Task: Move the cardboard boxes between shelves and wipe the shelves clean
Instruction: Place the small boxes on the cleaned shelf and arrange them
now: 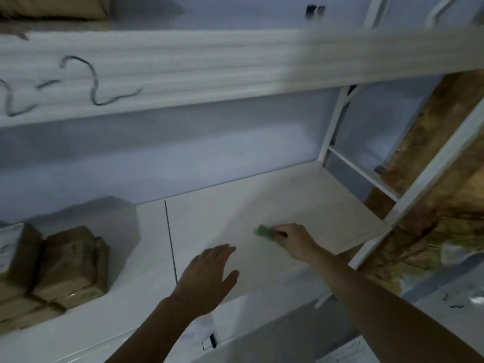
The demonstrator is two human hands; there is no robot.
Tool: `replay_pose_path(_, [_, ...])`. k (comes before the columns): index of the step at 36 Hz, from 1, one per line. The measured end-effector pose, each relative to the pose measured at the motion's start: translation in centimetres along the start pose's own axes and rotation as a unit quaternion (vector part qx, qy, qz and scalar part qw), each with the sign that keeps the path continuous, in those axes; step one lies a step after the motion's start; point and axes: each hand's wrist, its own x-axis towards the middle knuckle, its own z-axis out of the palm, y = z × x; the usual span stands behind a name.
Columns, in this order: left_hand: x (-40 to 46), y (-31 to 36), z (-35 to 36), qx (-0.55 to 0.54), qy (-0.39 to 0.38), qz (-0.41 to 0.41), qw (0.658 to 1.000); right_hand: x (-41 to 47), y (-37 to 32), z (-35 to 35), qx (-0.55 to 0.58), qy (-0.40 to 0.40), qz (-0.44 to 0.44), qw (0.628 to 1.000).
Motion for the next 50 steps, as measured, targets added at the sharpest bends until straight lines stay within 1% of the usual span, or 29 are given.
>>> replay_pose_path(4, [-1.5,0.2,-3.6,-0.096,0.03,-0.018,0.995,-3.4,-6.6,0.2,0.046,-0.06,-0.072,0.995])
replay_pose_path(8, [-4.1,0.0,-7.2,-0.113,0.078,0.004,0.991,-7.3,-12.9,0.2,0.105,-0.093,-0.13,0.982])
replay_pose_path(12, [-7.4,-0.2,-10.8,-0.191,0.134,-0.012,0.972,-10.9,-18.0,-0.3,0.135,-0.095,-0.161,0.973])
replay_pose_path(15, [-10.3,-0.2,-13.5,-0.267,0.181,-0.026,0.946,-13.3,-21.0,-0.9,0.167,-0.089,-0.166,0.968])
replay_pose_path(17, [-12.2,-0.2,-15.1,-0.319,0.2,-0.036,0.926,-14.5,-22.4,-1.2,0.212,-0.078,-0.161,0.961])
replay_pose_path(20, [-14.8,0.1,-17.4,-0.41,0.232,-0.049,0.881,-16.1,-24.2,-1.4,0.287,-0.059,-0.153,0.944])
replay_pose_path(22, [-16.6,0.4,-18.8,-0.45,0.256,-0.064,0.853,-17.2,-25.3,-1.4,0.301,-0.052,-0.187,0.934])
replay_pose_path(26, [-18.5,1.3,-21.2,-0.489,0.27,-0.066,0.827,-18.6,-27.5,-1.4,0.318,-0.049,-0.243,0.915])
replay_pose_path(30, [-20.2,2.2,-23.2,-0.528,0.251,-0.039,0.811,-20.1,-30.1,-2.3,0.292,0.016,-0.281,0.914])
replay_pose_path(32, [-20.7,2.5,-24.1,-0.551,0.24,-0.01,0.799,-20.6,-31.1,-3.4,0.309,0.024,-0.286,0.907])
replay_pose_path(34, [-21.0,2.8,-25.1,-0.55,0.238,0.019,0.8,-21.1,-32.0,-4.8,0.334,0.031,-0.282,0.899])
replay_pose_path(36, [-20.9,3.5,-26.4,-0.526,0.243,0.036,0.814,-21.5,-32.8,-6.3,0.35,0.036,-0.276,0.894])
replay_pose_path(38, [-20.6,4.7,-27.9,-0.486,0.276,0.048,0.828,-21.9,-33.4,-7.8,0.359,0.026,-0.276,0.891])
replay_pose_path(39, [-20.3,5.4,-28.7,-0.47,0.298,0.051,0.829,-22.0,-33.6,-8.5,0.36,0.019,-0.278,0.89])
replay_pose_path(41, [-19.6,6.8,-30.1,-0.444,0.334,0.059,0.83,-22.3,-34.2,-10.1,0.351,0.005,-0.285,0.892])
replay_pose_path(43, [-18.7,8.2,-31.7,-0.445,0.349,0.063,0.823,-22.4,-34.8,-11.8,0.342,0.006,-0.302,0.89])
replay_pose_path(45, [-17.5,9.4,-33.3,-0.447,0.354,0.064,0.819,-22.0,-35.4,-13.8,0.351,0.034,-0.314,0.881])
replay_pose_path(47, [-15.5,10.2,-35.1,-0.426,0.378,0.063,0.82,-21.0,-36.0,-16.1,0.36,0.07,-0.321,0.873])
replay_pose_path(50, [-11.9,11.2,-37.4,-0.397,0.397,0.055,0.826,-18.8,-36.7,-19.8,0.337,0.114,-0.321,0.878])
